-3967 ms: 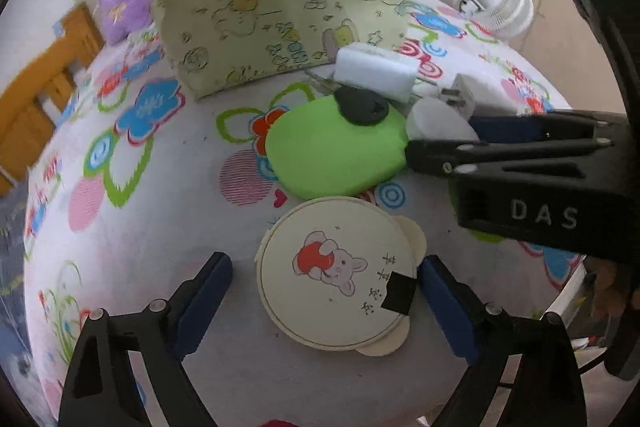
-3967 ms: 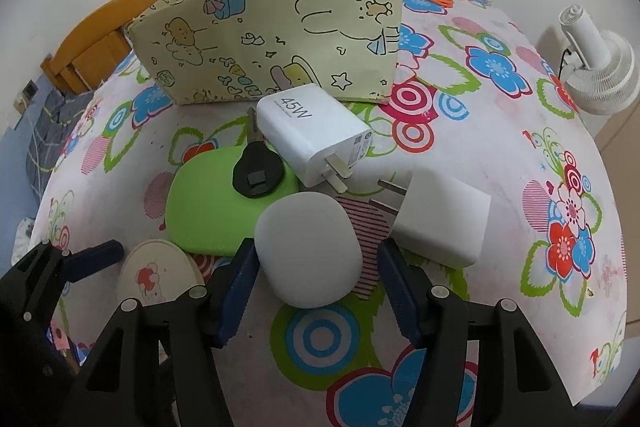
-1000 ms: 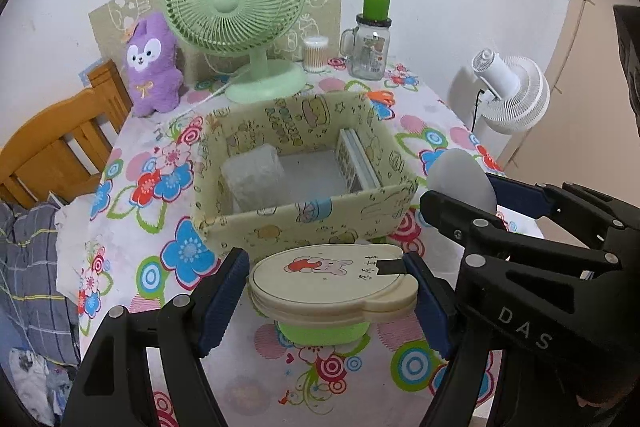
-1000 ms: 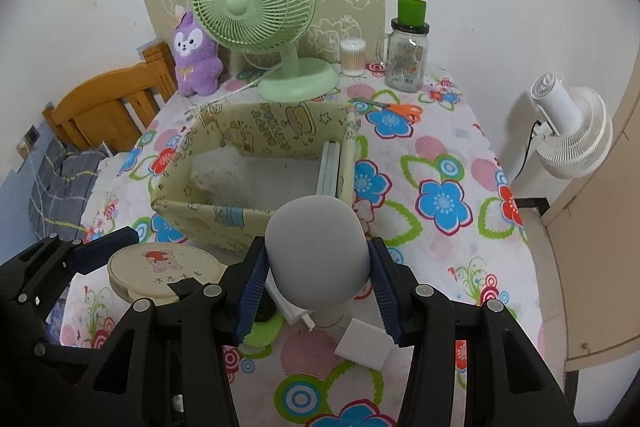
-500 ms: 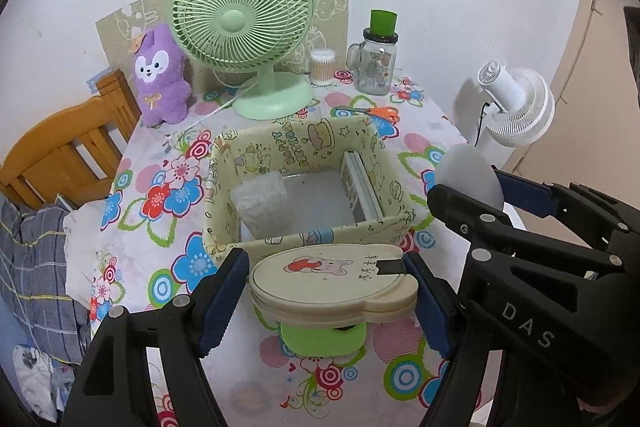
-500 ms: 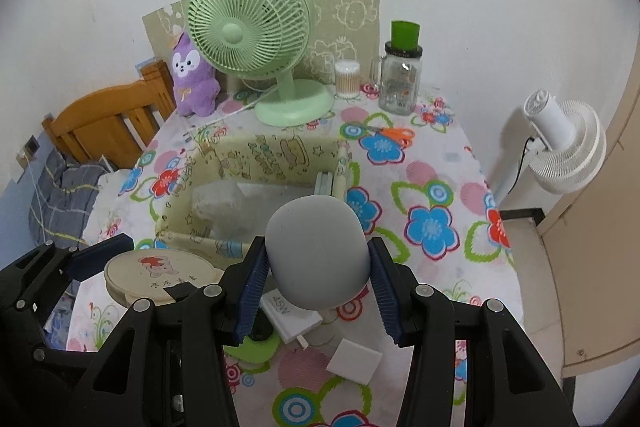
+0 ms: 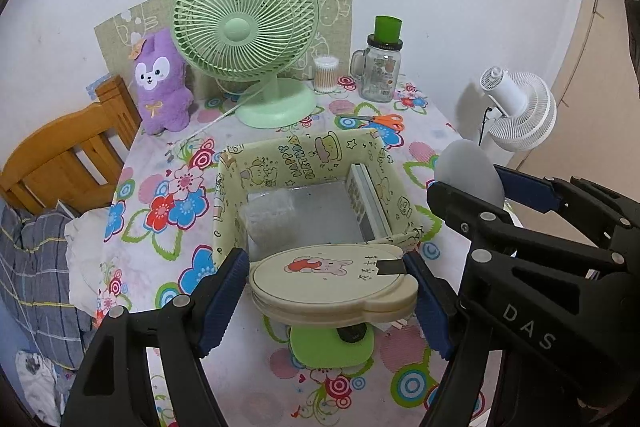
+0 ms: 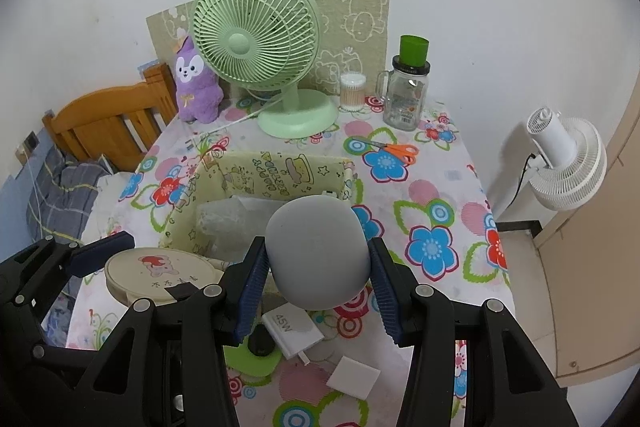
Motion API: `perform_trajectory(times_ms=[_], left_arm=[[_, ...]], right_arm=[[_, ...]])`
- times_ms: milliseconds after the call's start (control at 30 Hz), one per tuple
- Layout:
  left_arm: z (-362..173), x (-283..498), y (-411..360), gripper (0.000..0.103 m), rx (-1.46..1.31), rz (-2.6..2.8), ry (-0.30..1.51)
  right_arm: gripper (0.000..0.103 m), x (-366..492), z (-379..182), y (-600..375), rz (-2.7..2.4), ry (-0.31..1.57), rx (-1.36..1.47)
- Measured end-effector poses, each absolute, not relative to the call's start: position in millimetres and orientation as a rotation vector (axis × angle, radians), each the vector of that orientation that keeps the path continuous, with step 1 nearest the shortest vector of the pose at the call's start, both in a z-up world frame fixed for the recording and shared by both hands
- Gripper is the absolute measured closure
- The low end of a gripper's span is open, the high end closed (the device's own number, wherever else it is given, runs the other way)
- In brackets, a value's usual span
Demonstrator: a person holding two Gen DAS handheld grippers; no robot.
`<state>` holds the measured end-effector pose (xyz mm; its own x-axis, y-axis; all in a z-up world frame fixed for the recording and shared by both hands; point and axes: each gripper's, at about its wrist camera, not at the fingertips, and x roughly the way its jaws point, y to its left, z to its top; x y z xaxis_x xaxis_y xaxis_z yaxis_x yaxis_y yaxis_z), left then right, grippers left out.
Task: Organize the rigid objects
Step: 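Carry the coaster with the left gripper while the right carries the white object over the fabric box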
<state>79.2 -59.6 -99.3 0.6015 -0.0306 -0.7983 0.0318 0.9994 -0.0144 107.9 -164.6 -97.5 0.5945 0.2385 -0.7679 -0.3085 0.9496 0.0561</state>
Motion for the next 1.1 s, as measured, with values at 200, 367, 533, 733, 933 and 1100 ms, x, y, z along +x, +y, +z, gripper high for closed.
perform_trajectory(times_ms=[200, 367, 533, 733, 933, 1100], left_arm=[[-102, 85, -59, 0.024, -0.003, -0.026, 0.91], [-104, 94, -55, 0.024, -0.011, -0.004, 0.899], [-103, 103, -43, 0.024, -0.048, 0.018, 0.902], [-103, 106, -37, 0.024, -0.045, 0.034, 0.901], [-106, 107, -35, 0.024, -0.031, 0.029, 0.901], [-104, 109, -32, 0.024, -0.023, 0.015, 0.892]], right_arm=[[0.05, 116, -100, -162, 0.342, 0.867, -0.107], [0.05, 129, -104, -158, 0.378, 0.867, -0.12], [0.05, 143, -103, -150, 0.407, 0.862, -0.125], [0.05, 150, -105, -141, 0.436, 0.874, -0.107], [0.05, 154, -114, -141, 0.423, 0.895, -0.083], [0.05, 160, -118, -144, 0.397, 0.914, -0.058]])
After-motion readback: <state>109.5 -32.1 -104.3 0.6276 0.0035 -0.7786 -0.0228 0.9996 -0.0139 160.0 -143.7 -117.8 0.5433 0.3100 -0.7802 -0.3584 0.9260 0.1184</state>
